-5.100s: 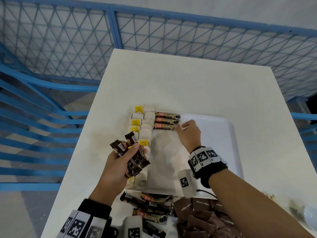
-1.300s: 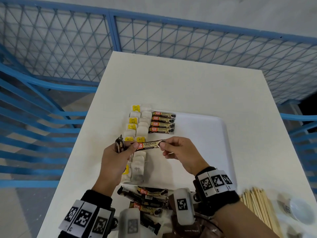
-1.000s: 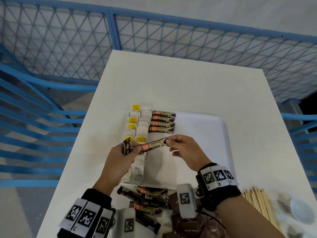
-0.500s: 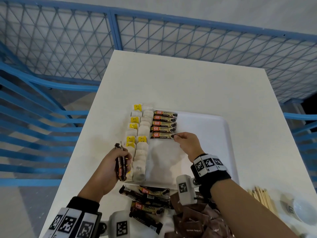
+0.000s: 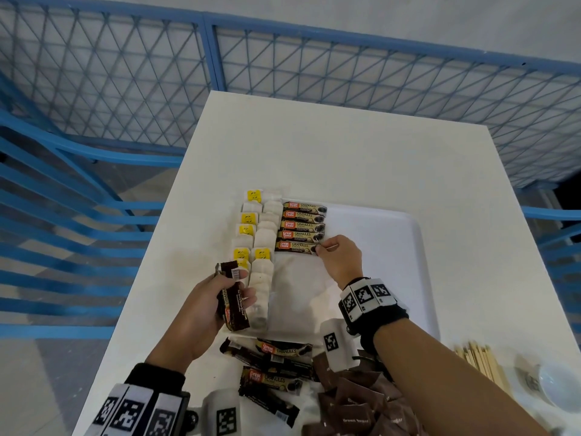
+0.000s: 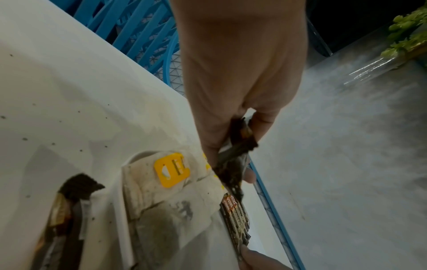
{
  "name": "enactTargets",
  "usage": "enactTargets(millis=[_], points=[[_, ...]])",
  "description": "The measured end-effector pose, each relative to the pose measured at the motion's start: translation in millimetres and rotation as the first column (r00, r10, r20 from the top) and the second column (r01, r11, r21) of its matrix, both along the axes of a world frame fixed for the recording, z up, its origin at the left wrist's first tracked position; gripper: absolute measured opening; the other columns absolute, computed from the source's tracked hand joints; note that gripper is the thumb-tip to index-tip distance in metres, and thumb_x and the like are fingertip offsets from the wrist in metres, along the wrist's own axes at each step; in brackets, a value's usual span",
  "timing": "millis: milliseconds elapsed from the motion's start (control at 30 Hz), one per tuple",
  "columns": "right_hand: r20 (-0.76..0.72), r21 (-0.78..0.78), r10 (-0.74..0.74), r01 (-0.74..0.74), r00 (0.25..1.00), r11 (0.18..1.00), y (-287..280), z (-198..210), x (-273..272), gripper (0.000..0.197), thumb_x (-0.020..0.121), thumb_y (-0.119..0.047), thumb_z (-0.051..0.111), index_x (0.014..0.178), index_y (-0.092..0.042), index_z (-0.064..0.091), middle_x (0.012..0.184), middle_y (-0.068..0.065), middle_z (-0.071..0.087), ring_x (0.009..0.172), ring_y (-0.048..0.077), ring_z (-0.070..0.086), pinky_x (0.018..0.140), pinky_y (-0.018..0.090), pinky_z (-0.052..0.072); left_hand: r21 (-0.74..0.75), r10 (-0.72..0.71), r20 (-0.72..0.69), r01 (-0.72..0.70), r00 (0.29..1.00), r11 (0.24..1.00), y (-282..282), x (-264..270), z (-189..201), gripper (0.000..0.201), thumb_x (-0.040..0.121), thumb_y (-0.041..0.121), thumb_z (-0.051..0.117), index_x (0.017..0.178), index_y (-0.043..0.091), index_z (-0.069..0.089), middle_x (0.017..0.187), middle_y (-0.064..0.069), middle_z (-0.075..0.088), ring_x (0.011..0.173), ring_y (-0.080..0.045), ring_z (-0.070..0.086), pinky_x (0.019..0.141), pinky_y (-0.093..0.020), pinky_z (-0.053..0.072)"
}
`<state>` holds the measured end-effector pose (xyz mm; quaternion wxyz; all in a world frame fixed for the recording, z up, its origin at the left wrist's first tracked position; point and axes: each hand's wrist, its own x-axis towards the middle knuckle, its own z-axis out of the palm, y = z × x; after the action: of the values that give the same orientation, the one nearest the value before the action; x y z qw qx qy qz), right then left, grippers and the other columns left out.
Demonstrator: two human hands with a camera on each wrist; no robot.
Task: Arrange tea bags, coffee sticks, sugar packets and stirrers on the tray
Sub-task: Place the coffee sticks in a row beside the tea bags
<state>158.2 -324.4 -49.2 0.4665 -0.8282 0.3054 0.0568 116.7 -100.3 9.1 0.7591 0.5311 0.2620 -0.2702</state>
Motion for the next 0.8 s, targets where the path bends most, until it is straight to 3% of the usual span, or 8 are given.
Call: enactTargets(millis=[100, 233, 367, 500, 567, 667, 733, 800], points=[[0.019, 0.013, -0.01, 0.01, 1.0, 1.0, 0, -1, -1, 0.009, 0.087, -0.015, 0.062, 0.086, -0.013, 0.054, 0.079, -0.001, 0.057, 0.078, 0.014, 0.051, 0.055, 0.014, 0.036, 0.0, -0.002, 0.046, 0.002, 0.999, 1.0, -1, 0, 2, 0.023, 0.097, 0.005, 0.04, 0.103, 0.004, 0.063, 0.085, -0.01, 0.065, 0.079, -0.022, 0.07, 0.071, -0.026, 0.058], [0.087, -0.001, 0.024, -0.024, 0.996, 1.0, 3, 2, -6, 0.007, 0.087, -0.014, 0.061, 0.086, -0.014, 0.054, 0.073, -0.003, 0.057, 0.075, 0.015, 0.054, 0.054, 0.013, 0.038, 0.021, -0.038, 0.128, 0.035, 0.991, 0.999, -3, -2, 3, 0.021, 0.093, 0.001, 0.046, 0.107, 0.003, 0.063, 0.095, -0.013, 0.07, 0.084, -0.021, 0.071, 0.076, -0.027, 0.058], [0.178, -0.019, 0.188, -0.188, 0.966, 0.982, 19, 23, -22, 0.007, 0.089, -0.02, 0.06, 0.091, -0.013, 0.06, 0.08, -0.007, 0.058, 0.069, 0.0, 0.05, 0.06, 0.004, 0.039, 0.04, -0.045, 0.17, 0.038, 0.984, 0.998, -2, -4, 0, 0.023, 0.091, 0.001, 0.051, 0.111, -0.002, 0.061, 0.102, -0.017, 0.07, 0.095, -0.026, 0.067, 0.084, -0.029, 0.056], [-0.049, 0.266, 0.468, -0.44, 0.882, 0.858, 38, 53, -46, 0.036, 0.095, -0.047, 0.04, 0.09, -0.018, 0.06, 0.077, -0.007, 0.063, 0.064, 0.008, 0.054, 0.06, 0.02, 0.04, -0.003, -0.043, 0.221, 0.045, 0.974, 0.999, -1, -5, -1, 0.022, 0.088, 0.001, 0.053, 0.109, 0.0, 0.059, 0.1, -0.008, 0.072, 0.1, -0.026, 0.065, 0.085, -0.031, 0.055], [-0.108, 0.492, 0.531, -0.419, 0.84, 0.763, 43, 61, -54, 0.044, 0.094, -0.054, 0.032, 0.092, -0.02, 0.061, 0.082, -0.001, 0.069, 0.064, 0.011, 0.056, 0.054, 0.02, 0.039, -0.055, -0.043, 0.249, 0.058, 0.967, 0.997, 1, -7, -1, 0.034, 0.077, 0.011, 0.067, 0.108, 0.0, 0.059, 0.102, -0.008, 0.072, 0.105, -0.028, 0.065, 0.087, -0.033, 0.055], [-0.068, 0.683, 0.46, -0.295, 0.885, 0.668, 44, 64, -59, 0.034, 0.096, -0.043, 0.04, 0.097, -0.015, 0.059, 0.086, 0.005, 0.067, 0.066, 0.014, 0.059, 0.054, 0.018, 0.041, -0.112, -0.08, 0.285, 0.116, 0.955, 0.987, 3, -10, 4, 0.057, 0.049, 0.034, 0.089, 0.095, 0.008, 0.067, 0.11, -0.01, 0.07, 0.105, -0.024, 0.065, 0.087, -0.033, 0.054], [-0.029, 0.728, 0.353, -0.222, 0.935, 0.648, 45, 63, -61, 0.019, 0.096, -0.025, 0.048, 0.095, -0.009, 0.058, 0.083, 0.006, 0.065, 0.065, 0.012, 0.06, 0.056, 0.018, 0.046, -0.122, -0.096, 0.301, 0.138, 0.949, 0.983, 1, -13, 6, 0.031, 0.057, 0.026, 0.086, 0.081, 0.014, 0.07, 0.115, -0.008, 0.068, 0.105, -0.02, 0.066, 0.087, -0.033, 0.055], [0.01, 0.761, 0.232, -0.158, 0.973, 0.629, 44, 62, -62, 0.006, 0.092, -0.011, 0.055, 0.091, -0.006, 0.059, 0.079, 0.007, 0.065, 0.062, 0.012, 0.061, 0.058, 0.018, 0.049, -0.124, -0.079, 0.297, 0.121, 0.952, 0.985, -2, -15, 10, 0.006, 0.076, 0.004, 0.066, 0.078, 0.01, 0.066, 0.118, -0.006, 0.067, 0.105, -0.018, 0.066, 0.087, -0.034, 0.055]])
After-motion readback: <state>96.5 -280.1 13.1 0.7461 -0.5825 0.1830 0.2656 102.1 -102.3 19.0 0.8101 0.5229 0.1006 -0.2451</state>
